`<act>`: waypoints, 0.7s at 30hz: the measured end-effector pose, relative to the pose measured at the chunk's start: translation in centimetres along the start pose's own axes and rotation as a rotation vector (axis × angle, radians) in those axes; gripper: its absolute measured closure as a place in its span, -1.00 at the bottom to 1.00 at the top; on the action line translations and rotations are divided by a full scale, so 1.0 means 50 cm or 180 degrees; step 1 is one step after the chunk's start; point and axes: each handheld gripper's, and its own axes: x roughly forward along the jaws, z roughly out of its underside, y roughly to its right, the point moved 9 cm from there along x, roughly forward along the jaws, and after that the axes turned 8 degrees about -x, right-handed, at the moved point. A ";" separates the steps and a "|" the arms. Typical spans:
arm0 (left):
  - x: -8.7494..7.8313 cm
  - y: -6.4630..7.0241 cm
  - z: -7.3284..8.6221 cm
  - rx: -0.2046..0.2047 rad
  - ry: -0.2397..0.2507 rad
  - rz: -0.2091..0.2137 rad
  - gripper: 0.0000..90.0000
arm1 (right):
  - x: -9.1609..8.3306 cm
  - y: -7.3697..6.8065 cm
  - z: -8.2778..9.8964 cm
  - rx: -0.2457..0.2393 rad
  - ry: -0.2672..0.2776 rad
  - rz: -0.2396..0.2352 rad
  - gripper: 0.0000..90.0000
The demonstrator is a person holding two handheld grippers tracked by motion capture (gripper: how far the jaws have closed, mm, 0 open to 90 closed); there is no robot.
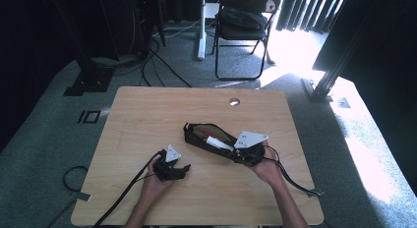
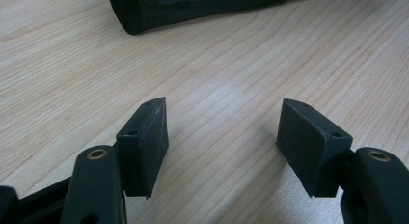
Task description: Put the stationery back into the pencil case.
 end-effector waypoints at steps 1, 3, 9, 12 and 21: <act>0.000 0.000 0.000 0.0001 -0.0001 -0.0001 -0.20 | 0.000 0.001 0.000 0.0002 0.0001 -0.0002 0.58; 0.000 0.000 0.000 -0.0001 -0.0001 -0.0001 -0.20 | 0.002 0.005 0.000 0.0008 -0.0002 0.0004 0.58; 0.000 0.000 0.000 -0.0001 0.0002 -0.0003 -0.20 | 0.009 0.014 0.002 0.0030 -0.0015 0.0014 0.58; 0.000 0.000 0.000 -0.0005 0.0004 -0.0004 -0.20 | 0.012 0.018 0.004 0.0046 -0.0023 0.0016 0.58; 0.001 0.000 -0.001 -0.0012 0.0014 -0.0004 -0.21 | 0.023 0.029 0.007 0.0084 -0.0028 0.0015 0.58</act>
